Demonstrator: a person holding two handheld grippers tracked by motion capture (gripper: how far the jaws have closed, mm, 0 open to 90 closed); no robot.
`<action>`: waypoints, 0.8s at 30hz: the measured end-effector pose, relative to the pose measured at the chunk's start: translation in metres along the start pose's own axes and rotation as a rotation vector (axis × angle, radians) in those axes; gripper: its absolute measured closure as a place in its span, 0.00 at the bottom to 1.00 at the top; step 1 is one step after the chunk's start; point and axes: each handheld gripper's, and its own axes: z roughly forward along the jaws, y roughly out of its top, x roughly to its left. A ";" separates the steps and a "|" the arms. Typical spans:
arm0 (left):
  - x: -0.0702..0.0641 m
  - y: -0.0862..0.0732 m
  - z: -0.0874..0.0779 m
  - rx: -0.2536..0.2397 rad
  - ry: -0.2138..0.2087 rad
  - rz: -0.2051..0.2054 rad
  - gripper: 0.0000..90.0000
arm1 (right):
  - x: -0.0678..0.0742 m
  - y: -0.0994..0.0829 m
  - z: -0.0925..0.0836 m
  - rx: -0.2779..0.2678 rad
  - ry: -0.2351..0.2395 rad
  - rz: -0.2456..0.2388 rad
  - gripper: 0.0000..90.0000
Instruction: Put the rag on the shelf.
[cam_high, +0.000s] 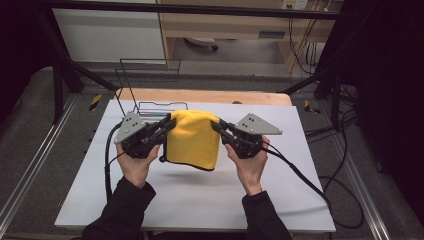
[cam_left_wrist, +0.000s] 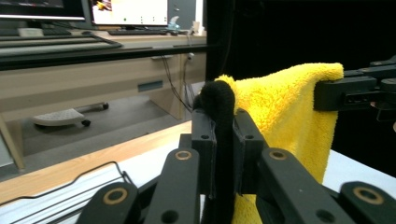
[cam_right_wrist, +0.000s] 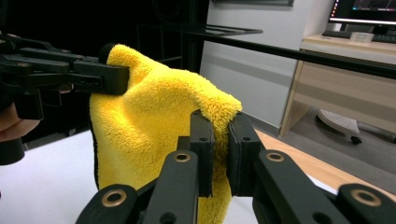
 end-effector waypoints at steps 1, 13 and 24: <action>0.002 0.001 -0.001 -0.005 0.006 0.000 0.91 | 0.001 0.001 0.002 -0.005 0.001 0.001 0.92; 0.024 0.011 -0.021 -0.061 0.057 -0.013 0.91 | 0.017 0.019 0.027 -0.053 0.021 -0.003 0.92; 0.042 0.030 -0.031 -0.109 0.096 -0.026 0.91 | 0.025 0.043 0.048 -0.088 0.025 -0.026 0.92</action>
